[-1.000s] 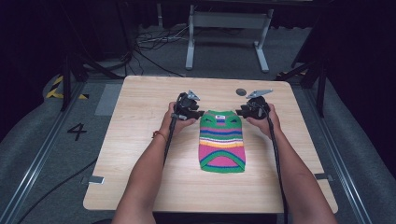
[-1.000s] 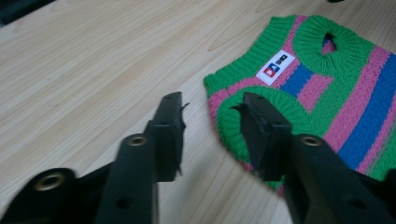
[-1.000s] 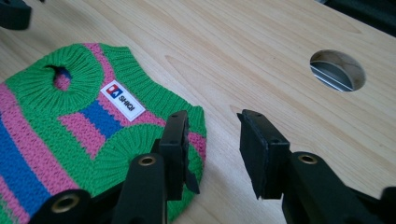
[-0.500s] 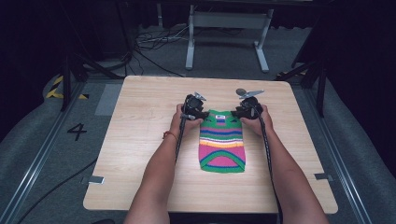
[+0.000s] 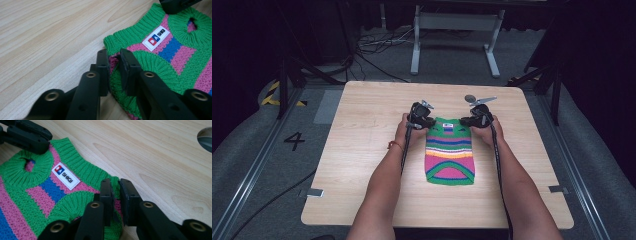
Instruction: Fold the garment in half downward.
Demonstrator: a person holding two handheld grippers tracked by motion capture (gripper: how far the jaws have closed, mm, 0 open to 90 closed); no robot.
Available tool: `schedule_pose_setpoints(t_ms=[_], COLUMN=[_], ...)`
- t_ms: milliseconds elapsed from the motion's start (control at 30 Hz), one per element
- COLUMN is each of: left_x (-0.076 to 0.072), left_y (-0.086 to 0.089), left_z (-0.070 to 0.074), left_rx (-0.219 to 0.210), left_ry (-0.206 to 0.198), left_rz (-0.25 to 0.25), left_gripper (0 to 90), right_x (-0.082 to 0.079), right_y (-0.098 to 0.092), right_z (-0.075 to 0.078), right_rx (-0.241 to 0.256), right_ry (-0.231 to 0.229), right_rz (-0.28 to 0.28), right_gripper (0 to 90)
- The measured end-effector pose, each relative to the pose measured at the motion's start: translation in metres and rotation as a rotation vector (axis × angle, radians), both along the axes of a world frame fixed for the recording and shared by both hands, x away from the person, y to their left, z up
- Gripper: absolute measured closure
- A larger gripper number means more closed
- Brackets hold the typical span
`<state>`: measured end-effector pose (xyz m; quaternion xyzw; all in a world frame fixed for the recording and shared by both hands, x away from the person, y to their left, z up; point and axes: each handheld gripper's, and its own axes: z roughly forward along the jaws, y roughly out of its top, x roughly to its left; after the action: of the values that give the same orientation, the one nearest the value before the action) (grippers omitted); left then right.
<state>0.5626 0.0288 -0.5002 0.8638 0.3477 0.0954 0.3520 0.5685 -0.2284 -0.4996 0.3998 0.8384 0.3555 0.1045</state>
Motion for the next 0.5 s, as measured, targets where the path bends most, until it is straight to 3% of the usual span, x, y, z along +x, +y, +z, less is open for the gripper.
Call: schedule_pose_setpoints(t_ms=[133,400,500], left_x=[-0.003,-0.007,-0.012], left_y=[-0.004,0.001,0.002], left_z=[0.004,0.017,0.023], left_rx=[0.063,0.053,0.08], left_ry=[-0.036,-0.092,-0.115], left_rz=[0.003,0.001,-0.027], left_gripper=[85.8,86.2,86.1], right_x=[-0.002,-0.006,-0.01], right_y=[0.005,0.005,0.005], right_z=[0.003,0.015,0.023], right_rx=[-0.042,-0.01,0.007], right_ry=[-0.017,-0.057,-0.078], right_rz=[0.004,0.023,0.034], right_gripper=[85.8,86.2,86.2])
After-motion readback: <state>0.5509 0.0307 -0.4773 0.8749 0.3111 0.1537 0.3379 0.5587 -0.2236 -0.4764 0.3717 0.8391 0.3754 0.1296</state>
